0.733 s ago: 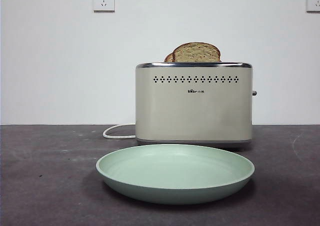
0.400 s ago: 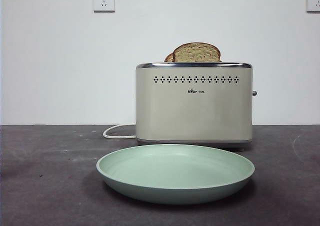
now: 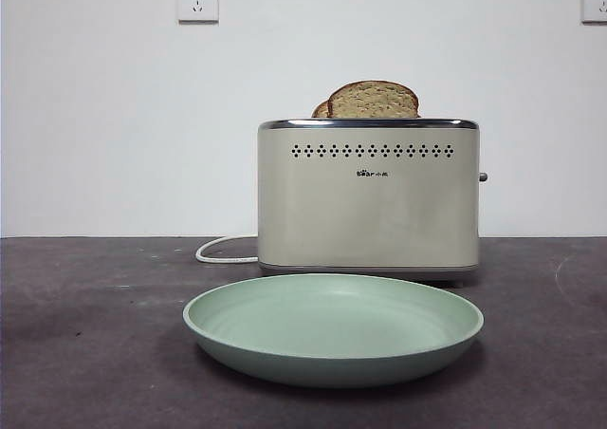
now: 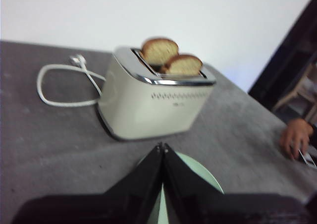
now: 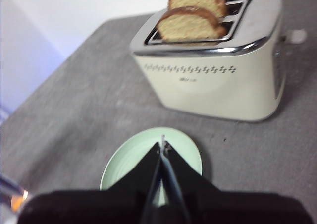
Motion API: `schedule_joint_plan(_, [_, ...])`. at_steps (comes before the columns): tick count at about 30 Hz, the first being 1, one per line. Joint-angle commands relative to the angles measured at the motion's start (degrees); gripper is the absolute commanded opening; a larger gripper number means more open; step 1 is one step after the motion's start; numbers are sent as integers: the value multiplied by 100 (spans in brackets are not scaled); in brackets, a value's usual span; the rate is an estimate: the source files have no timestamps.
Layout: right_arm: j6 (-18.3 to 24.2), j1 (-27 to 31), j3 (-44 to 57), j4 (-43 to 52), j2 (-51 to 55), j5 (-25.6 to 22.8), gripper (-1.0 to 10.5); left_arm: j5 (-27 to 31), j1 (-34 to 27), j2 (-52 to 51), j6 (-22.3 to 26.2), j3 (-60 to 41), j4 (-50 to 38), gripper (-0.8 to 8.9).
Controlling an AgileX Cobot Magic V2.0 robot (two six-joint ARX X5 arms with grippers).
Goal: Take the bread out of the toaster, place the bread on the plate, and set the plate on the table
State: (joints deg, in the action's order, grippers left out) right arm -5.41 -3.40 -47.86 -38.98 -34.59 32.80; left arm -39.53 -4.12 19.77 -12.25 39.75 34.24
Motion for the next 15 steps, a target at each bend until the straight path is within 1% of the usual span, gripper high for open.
schedule_joint_plan(1, [586, -22, -409, -599, -262, 37, -11, -291, -9, 262, 459, 295, 273, -8])
schedule_joint_plan(5, [938, -103, -785, -1502, -612, 35, -11, -570, 2, 621, 922, 710, 800, -8])
schedule_joint_plan(8, [1121, -170, -826, -1934, -750, 33, -11, -579, 2, 793, 1222, 907, 1231, -8])
schedule_joint_plan(11, [1191, -203, -826, -2096, -828, 31, -11, -579, 2, 887, 1388, 960, 1458, -8])
schedule_joint_plan(15, [1193, -203, -826, -2090, -833, 31, -11, -579, 4, 920, 1399, 960, 1504, -8])
